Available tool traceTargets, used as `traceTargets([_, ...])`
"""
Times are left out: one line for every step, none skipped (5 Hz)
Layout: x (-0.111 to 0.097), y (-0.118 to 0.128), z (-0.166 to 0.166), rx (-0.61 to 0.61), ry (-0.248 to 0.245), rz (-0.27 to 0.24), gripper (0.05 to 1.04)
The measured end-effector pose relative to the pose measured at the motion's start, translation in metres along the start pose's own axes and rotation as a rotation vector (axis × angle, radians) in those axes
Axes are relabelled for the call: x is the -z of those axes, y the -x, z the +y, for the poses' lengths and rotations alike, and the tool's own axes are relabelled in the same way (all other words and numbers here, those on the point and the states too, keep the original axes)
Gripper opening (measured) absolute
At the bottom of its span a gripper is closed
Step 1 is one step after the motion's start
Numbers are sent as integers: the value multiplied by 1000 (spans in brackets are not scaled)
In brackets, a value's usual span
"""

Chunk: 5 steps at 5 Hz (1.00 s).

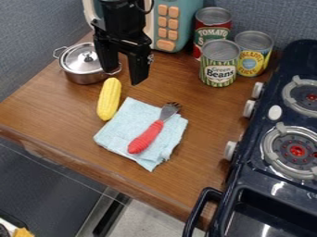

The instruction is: Picked up the yellow object and put it back

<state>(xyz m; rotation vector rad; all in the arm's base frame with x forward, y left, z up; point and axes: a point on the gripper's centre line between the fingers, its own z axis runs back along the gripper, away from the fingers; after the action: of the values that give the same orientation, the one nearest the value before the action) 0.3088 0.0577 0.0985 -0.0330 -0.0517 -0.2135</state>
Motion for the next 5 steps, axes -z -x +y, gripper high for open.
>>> traceTargets([11, 2, -2, -13, 17, 29, 1000])
traceTargets([14, 1, -3, -100, 22, 16, 1000])
traceTargets([16, 2, 1, -308, -28, 18, 1000])
traceTargets([22, -5, 8, -478, -138, 32, 999])
traceTargets([32, -11, 19, -591, -192, 29, 1000])
